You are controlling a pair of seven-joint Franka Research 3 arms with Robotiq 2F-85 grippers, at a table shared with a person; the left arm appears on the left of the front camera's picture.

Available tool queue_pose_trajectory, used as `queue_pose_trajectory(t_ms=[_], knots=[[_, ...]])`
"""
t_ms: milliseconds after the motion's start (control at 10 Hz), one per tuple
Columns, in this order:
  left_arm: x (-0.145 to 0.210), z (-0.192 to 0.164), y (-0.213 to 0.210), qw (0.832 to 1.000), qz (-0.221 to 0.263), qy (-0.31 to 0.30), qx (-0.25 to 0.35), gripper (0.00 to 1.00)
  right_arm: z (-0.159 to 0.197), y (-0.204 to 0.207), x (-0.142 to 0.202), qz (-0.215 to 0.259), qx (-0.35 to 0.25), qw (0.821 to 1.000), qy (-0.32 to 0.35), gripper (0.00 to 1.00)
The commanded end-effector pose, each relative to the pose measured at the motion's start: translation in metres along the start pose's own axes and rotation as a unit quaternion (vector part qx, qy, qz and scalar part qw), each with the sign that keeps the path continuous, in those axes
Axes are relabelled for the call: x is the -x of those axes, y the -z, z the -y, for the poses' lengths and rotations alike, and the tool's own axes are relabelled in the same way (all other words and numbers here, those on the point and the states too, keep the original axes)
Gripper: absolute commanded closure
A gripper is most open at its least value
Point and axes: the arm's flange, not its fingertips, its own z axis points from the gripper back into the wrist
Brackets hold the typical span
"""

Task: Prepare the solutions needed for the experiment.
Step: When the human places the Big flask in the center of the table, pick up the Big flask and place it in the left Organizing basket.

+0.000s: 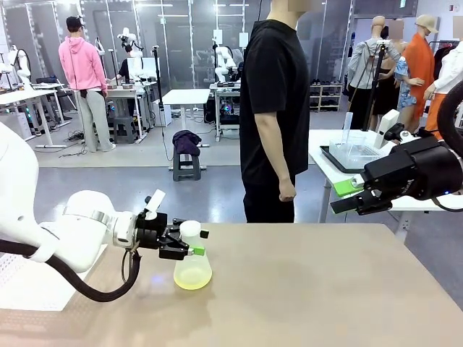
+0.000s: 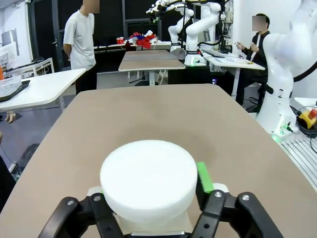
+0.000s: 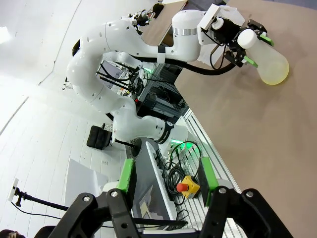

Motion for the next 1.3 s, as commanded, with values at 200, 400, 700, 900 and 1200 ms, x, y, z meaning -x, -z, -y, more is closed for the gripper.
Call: queue_pose_trajectory(t_ms=[200,400,700,900,1200], knots=[[0.004,-0.008,-0.003,1.0,0.02,-0.003,-0.01,0.75,0.001,-0.001,-0.003,0.0,-0.004,1.0,-0.008,0.36],[0.004,-0.007,-0.004,1.0,0.02,-0.003,-0.014,0.94,0.001,-0.001,-0.003,0.0,-0.004,1.0,-0.008,0.36],[0.0,-0.005,-0.002,1.0,0.024,-0.008,-0.017,1.0,0.001,-0.001,-0.003,0.0,-0.004,1.0,-0.008,0.36],[-0.009,0.0,-0.011,0.999,0.022,-0.022,-0.034,1.0,0.001,-0.001,-0.003,0.0,-0.004,1.0,-0.008,0.36],[-0.011,0.005,-0.024,0.999,0.01,-0.025,-0.041,1.0,0.001,-0.001,-0.003,0.0,-0.004,1.0,-0.008,0.36]])
